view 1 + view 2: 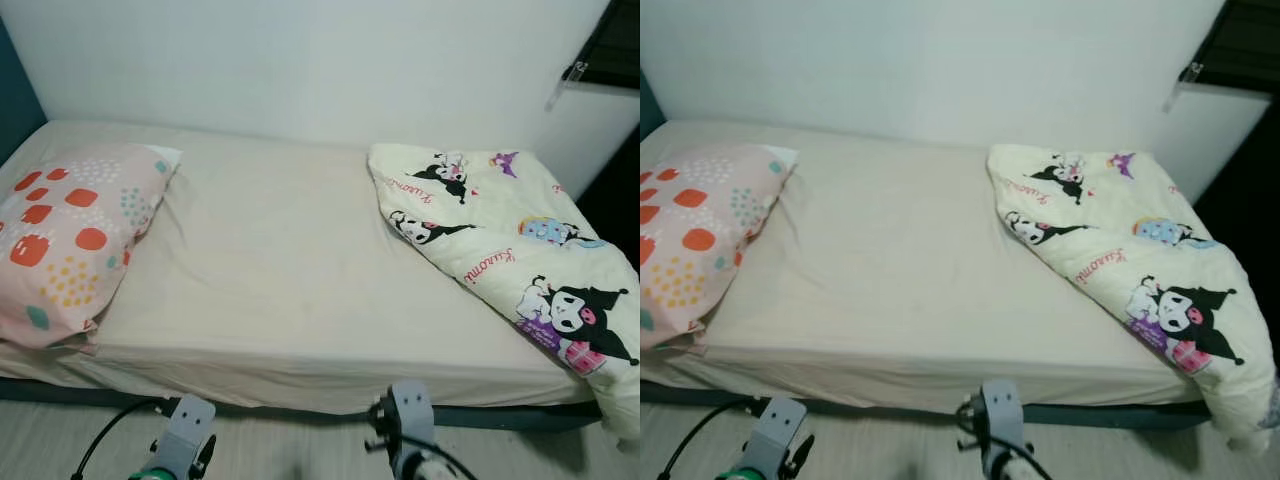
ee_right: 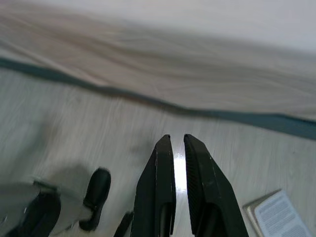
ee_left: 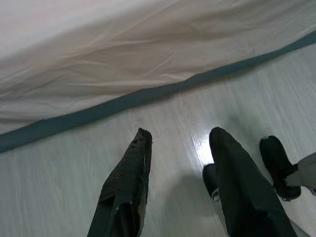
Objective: Clean up the room
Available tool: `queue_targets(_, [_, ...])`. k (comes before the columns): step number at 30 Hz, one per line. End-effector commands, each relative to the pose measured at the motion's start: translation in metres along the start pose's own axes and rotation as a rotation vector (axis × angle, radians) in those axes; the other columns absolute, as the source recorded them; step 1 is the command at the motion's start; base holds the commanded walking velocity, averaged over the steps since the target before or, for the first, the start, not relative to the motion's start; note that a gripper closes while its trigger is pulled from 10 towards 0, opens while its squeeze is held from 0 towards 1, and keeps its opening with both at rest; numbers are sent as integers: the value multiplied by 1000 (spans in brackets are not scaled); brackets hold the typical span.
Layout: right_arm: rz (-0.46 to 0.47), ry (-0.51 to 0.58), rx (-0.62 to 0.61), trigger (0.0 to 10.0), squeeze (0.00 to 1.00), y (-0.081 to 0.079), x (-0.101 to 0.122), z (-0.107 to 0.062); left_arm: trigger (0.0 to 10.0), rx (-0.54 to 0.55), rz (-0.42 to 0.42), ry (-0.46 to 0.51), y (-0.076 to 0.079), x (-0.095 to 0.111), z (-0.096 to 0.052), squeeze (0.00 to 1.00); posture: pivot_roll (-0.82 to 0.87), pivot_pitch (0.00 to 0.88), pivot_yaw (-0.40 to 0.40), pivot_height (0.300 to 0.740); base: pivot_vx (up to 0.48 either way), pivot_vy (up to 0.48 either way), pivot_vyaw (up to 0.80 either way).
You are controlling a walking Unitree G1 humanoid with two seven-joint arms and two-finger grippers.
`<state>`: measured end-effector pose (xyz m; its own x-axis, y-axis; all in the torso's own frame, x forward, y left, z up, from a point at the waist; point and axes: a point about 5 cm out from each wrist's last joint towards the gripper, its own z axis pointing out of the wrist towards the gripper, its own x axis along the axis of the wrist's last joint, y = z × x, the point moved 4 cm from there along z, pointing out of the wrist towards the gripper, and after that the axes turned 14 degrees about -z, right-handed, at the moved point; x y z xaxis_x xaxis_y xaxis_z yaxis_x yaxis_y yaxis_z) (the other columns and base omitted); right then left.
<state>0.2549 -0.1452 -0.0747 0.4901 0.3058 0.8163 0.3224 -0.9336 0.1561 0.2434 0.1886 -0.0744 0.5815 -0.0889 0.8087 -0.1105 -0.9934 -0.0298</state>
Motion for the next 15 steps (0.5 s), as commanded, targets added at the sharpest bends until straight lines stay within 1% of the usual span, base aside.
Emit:
queue_targets(1, [8, -40, -9, 10000, 0, 3, -11, -4, 10000, -13, 0, -33, 6, -9, -2, 0, 4, 0, -6, 740, 0, 0, 0])
queue_targets(4, [23, -57, -10, 10000, 0, 3, -15, -5, 10000, -20, 15, -40, 9, -12, -1, 0, -2, 0, -7, 740, 0, 0, 0])
queue_targets(15, [0, -62, 12, 10000, 0, 2, -18, -6, 10000, -38, 20, -51, 17, -16, -1, 0, -19, 0, -14, 740, 0, 0, 0])
